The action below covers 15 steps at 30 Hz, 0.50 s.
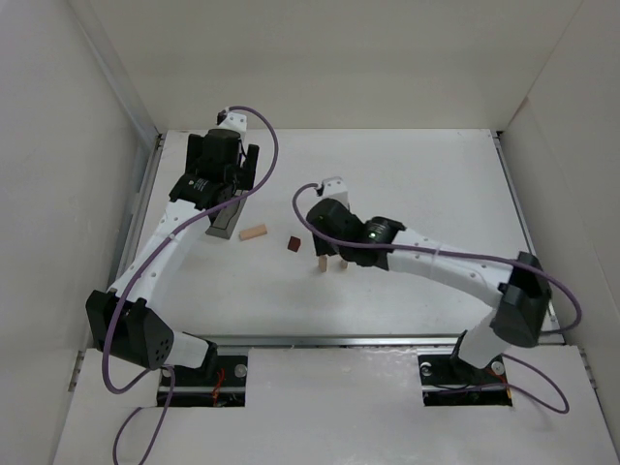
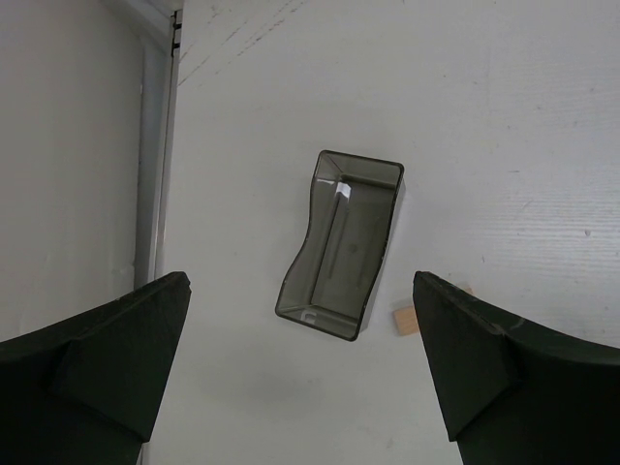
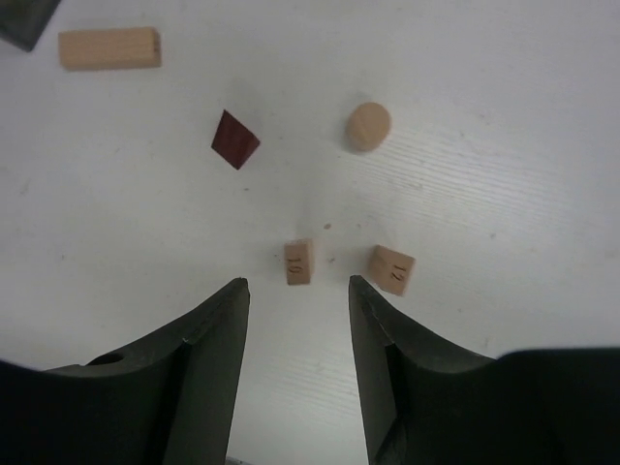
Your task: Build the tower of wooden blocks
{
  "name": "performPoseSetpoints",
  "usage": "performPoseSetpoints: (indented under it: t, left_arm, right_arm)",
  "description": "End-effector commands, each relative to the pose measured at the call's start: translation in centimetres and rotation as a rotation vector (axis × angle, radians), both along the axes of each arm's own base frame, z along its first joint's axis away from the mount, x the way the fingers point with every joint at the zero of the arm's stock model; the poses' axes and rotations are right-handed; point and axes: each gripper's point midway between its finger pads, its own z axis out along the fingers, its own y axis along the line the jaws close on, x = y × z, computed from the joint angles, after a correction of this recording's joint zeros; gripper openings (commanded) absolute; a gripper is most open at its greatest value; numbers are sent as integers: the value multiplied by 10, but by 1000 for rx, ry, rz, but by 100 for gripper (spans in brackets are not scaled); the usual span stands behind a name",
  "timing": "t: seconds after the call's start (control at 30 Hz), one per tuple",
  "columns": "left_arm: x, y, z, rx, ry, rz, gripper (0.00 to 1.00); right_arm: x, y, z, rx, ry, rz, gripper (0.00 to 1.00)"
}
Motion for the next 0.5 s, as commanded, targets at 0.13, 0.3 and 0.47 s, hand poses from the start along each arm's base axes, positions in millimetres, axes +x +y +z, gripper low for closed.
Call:
performPoseSetpoints:
  t: [0.13, 0.3, 0.47]
  left_arm:
    - [-1, 1, 18, -28, -58, 2, 100]
    - [0, 4, 18, -32, -57, 3, 100]
    - [-1, 4, 14, -29, -48, 3, 100]
  right_arm:
    - [3, 38, -58, -200, 174, 136, 51]
    - [4, 38, -62, -191, 179, 106, 51]
    - [6, 38, -58, -188, 168, 100, 51]
